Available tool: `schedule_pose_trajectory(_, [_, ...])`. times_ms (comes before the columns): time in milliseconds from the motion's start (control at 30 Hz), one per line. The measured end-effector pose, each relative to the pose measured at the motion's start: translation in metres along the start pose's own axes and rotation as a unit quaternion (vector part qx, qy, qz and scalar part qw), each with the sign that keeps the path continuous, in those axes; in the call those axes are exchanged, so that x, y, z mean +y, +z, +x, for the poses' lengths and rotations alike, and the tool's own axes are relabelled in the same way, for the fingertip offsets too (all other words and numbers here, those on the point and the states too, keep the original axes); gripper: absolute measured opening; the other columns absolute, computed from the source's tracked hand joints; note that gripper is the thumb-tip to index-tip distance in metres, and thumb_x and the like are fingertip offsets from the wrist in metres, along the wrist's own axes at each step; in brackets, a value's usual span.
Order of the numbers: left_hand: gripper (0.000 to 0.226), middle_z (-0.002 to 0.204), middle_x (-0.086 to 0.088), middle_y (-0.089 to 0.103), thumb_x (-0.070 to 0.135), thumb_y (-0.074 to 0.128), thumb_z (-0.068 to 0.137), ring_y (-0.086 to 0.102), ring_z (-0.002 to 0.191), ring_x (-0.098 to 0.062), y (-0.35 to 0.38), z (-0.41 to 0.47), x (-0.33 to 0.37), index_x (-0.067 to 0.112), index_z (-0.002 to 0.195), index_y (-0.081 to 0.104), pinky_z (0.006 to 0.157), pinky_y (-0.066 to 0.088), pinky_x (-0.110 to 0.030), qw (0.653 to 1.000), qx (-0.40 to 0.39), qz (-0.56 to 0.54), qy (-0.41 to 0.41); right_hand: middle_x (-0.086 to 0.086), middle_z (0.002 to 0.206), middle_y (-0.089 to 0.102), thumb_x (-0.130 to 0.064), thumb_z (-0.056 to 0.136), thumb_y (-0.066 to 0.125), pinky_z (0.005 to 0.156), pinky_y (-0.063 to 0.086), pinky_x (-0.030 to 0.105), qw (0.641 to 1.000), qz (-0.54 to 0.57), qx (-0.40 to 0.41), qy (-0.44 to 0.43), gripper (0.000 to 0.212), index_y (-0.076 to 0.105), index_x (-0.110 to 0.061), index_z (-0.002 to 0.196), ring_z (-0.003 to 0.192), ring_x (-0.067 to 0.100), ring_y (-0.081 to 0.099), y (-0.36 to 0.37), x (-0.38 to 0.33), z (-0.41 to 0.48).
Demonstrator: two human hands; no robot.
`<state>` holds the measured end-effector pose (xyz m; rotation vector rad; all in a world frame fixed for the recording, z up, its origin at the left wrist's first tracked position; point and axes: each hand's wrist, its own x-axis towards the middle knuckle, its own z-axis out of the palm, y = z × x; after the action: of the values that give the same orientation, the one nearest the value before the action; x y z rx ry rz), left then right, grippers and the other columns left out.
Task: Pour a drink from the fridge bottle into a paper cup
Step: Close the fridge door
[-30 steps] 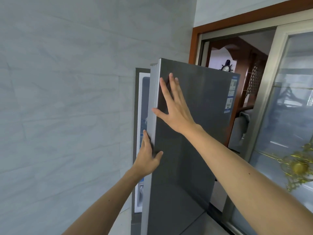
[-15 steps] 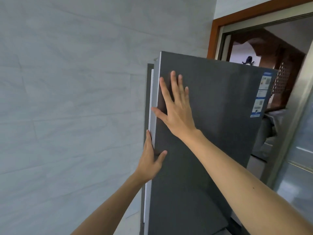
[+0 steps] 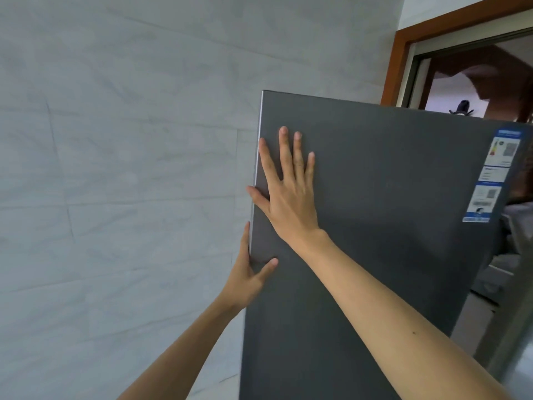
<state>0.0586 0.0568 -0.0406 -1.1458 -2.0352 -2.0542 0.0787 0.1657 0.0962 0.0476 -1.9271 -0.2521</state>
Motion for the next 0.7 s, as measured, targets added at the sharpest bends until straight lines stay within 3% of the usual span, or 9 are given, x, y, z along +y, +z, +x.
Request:
schedule_pose_trajectory(133, [0.079, 0.153, 0.009, 0.044, 0.009, 0.066, 0.094, 0.046, 0.139, -0.009, -0.002, 0.013, -0.006, 0.024, 0.156, 0.021, 0.109, 0.046, -0.032, 1.0, 0.017, -0.004, 0.006, 0.021, 0.162, 0.017, -0.047, 0.091, 0.06, 0.119, 0.014, 0.061, 1.0, -0.006, 0.005, -0.004, 0.08, 0.027, -0.015, 0.156, 0.15, 0.041, 0.012, 0.016, 0.002, 0.004])
schedule_pose_trajectory(433, [0.073, 0.148, 0.01, 0.05, 0.012, 0.068, 0.093, 0.05, 0.134, -0.006, -0.005, 0.034, -0.016, 0.023, 0.154, 0.028, 0.107, 0.047, -0.027, 1.0, 0.022, -0.008, -0.015, 0.02, 0.163, 0.016, -0.049, 0.09, 0.06, 0.119, 0.008, 0.058, 0.999, -0.031, 0.009, -0.011, 0.082, 0.026, -0.016, 0.156, 0.15, 0.04, 0.011, 0.042, 0.009, 0.01])
schedule_pose_trajectory(700, [0.067, 0.139, 0.011, 0.058, 0.007, 0.067, 0.093, 0.058, 0.126, -0.006, -0.008, 0.055, -0.027, 0.024, 0.149, 0.034, 0.093, 0.052, -0.021, 0.999, 0.025, -0.024, -0.031, 0.018, 0.163, 0.017, -0.049, 0.088, 0.061, 0.12, 0.005, 0.056, 0.999, -0.049, 0.014, -0.004, 0.083, 0.027, -0.017, 0.156, 0.151, 0.039, 0.012, 0.064, 0.013, 0.017])
